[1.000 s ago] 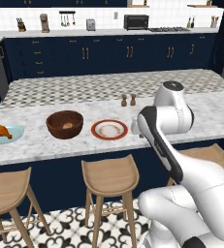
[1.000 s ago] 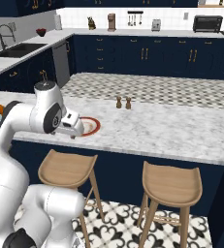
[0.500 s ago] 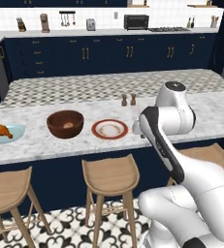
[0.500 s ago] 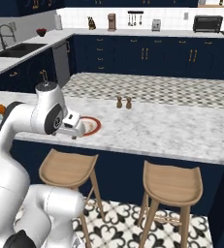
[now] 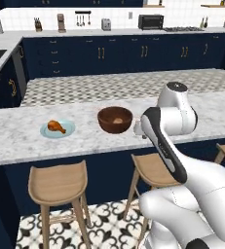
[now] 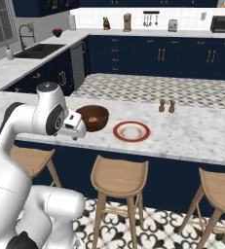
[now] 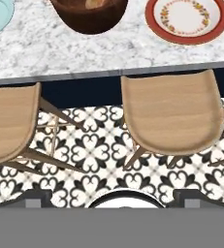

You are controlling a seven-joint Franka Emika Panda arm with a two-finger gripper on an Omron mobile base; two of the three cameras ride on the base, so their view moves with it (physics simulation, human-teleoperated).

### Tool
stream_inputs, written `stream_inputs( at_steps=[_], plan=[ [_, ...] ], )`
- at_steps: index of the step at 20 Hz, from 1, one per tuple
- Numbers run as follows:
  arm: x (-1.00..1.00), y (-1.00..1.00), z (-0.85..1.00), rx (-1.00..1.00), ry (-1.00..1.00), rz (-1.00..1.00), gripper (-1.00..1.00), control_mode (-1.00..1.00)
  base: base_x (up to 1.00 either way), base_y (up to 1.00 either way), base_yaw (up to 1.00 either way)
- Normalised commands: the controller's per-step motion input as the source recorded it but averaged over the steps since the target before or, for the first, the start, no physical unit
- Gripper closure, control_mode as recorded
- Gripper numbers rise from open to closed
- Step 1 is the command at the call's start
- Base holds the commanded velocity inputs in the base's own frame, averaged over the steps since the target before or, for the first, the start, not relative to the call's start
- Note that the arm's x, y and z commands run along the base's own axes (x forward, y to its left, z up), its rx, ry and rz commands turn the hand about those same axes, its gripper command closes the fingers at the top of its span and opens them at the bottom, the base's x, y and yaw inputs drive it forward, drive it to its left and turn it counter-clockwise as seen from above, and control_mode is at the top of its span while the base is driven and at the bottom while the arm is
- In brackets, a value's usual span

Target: Pick the chicken drumstick and onion from their plates and place them in the bowl. Then put the bowl in the fridge.

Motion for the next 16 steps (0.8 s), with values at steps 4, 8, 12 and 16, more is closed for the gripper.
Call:
stream_inputs(
  at_steps=[4, 8, 12, 16],
  plan=[
    [0.00, 0.00, 0.00, 0.00, 0.00, 0.00, -1.00, 1.00, 0.01, 0.85, 0.03],
    [0.00, 0.00, 0.00, 0.00, 0.00, 0.00, -1.00, 1.00, 0.28, 0.23, 0.01],
    [0.00, 0.00, 0.00, 0.00, 0.00, 0.00, -1.00, 1.00, 0.53, -0.03, 0.00],
    [0.00, 0.00, 0.00, 0.00, 0.00, 0.00, -1.00, 1.00, 0.64, 0.00, 0.00]
  ],
)
